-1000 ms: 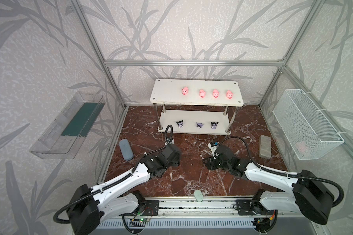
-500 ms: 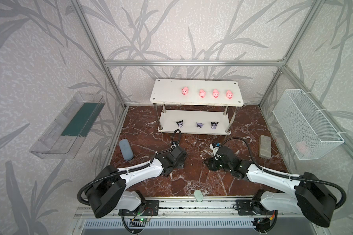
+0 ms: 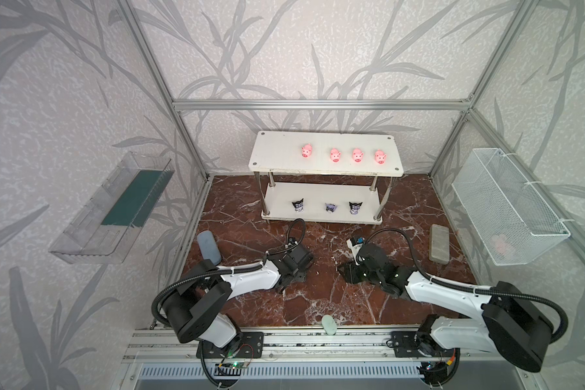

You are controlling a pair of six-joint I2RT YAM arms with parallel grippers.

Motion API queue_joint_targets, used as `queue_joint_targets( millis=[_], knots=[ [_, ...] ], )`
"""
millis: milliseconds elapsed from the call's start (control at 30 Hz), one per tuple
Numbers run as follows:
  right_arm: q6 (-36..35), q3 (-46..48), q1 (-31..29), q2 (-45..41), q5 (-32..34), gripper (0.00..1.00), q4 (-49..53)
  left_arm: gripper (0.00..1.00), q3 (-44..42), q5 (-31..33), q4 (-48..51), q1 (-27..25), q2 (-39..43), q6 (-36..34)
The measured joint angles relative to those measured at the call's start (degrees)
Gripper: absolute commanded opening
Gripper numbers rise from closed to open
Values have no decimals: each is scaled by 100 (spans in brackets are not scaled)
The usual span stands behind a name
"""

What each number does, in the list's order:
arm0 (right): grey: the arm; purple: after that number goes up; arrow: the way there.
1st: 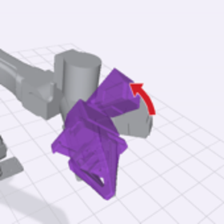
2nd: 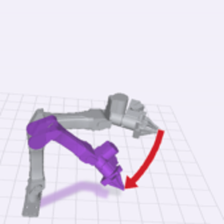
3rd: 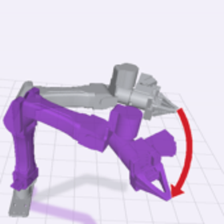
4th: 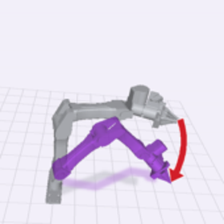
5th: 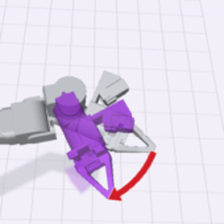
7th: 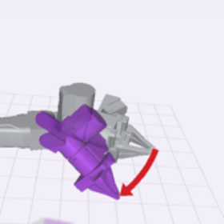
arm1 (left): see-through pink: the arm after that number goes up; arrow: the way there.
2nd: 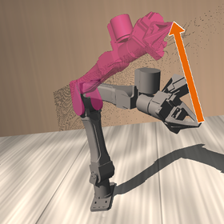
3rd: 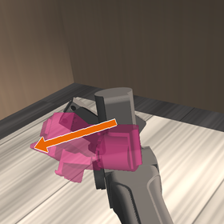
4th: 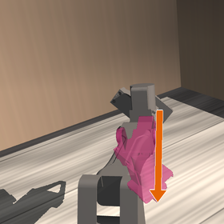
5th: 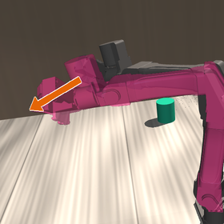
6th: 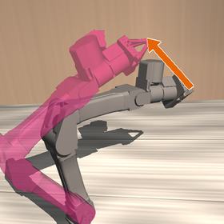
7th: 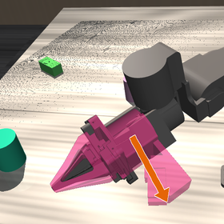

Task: Place and organize the plastic toys onto the shelf
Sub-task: 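Lower the left gripper onto the last pink pig and close on it, then lift the pink pig with the left gripper and carry it over the top shelf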

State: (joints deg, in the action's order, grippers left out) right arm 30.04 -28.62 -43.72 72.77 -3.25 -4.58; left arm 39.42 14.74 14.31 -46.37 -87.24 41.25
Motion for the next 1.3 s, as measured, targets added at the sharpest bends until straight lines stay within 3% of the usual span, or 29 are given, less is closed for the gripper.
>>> queue_joint_targets(
  millis=[833, 1067, 1300],
  knots=[
    [15, 0, 90, 369, -179, 55, -170, 26, 286, 173, -81, 0, -352, -15],
    [15, -2, 92, 361, -179, 55, -162, 25, 470, 55, 542, 0, -133, -28],
    [-37, -101, 96, 219, -170, 55, -22, 26, 1316, 20, 1705, 0, 927, -151]
  ],
)
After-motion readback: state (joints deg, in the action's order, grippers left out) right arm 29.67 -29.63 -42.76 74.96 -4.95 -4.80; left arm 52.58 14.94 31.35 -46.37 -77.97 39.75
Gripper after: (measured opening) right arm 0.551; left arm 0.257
